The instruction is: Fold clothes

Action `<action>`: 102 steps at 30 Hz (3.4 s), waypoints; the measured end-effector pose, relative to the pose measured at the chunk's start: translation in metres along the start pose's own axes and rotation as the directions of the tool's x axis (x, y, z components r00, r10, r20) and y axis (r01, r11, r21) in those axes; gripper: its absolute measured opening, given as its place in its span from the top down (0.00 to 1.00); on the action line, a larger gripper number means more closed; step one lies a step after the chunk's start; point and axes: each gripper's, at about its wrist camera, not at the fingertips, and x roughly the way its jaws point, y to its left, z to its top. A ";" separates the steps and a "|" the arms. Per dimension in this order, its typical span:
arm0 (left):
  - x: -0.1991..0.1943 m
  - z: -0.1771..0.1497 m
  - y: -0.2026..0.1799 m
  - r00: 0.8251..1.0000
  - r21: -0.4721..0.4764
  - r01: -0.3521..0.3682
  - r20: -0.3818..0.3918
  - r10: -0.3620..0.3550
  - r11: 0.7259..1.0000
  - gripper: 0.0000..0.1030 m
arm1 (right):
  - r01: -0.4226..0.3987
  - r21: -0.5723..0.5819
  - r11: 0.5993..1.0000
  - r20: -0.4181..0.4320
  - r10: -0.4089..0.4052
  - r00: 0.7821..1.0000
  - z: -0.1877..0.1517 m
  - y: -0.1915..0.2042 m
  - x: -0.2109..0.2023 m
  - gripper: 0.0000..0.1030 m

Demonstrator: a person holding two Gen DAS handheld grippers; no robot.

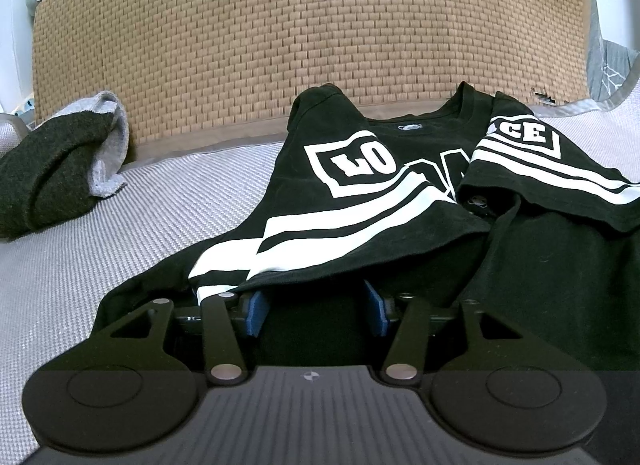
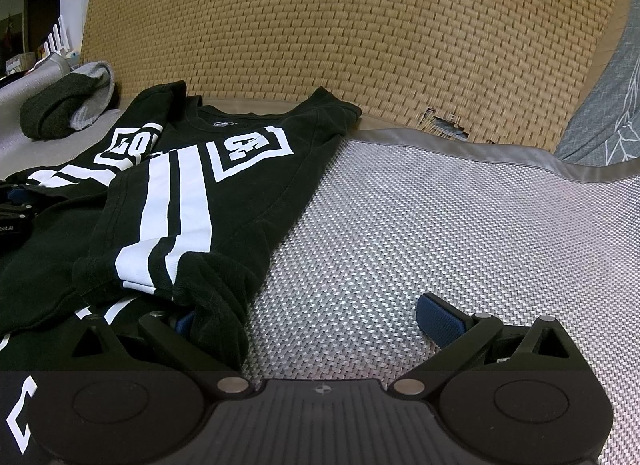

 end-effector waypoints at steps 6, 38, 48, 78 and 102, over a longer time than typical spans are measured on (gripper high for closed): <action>0.000 -0.001 -0.001 1.000 0.004 -0.005 0.001 0.005 1.000 0.48 | 0.000 0.001 1.000 0.001 0.000 1.000 0.000 0.000 0.000 0.00; 0.001 -0.001 -0.002 1.000 0.005 -0.008 0.000 0.008 1.000 0.48 | 0.001 0.000 1.000 0.003 -0.001 1.000 0.001 0.000 -0.001 0.00; 0.000 -0.001 -0.001 1.000 0.008 -0.010 0.002 0.010 1.000 0.48 | 0.000 -0.001 1.000 0.004 0.000 1.000 0.001 0.000 -0.001 0.00; -0.001 -0.001 0.004 1.000 -0.033 0.018 0.013 -0.018 0.999 0.47 | 0.003 0.000 1.000 -0.011 -0.003 1.000 0.003 0.001 0.000 0.00; -0.003 0.002 0.014 0.996 -0.080 0.087 -0.013 -0.088 0.993 0.39 | -0.025 0.022 0.999 0.028 0.025 0.999 -0.002 -0.007 0.001 0.00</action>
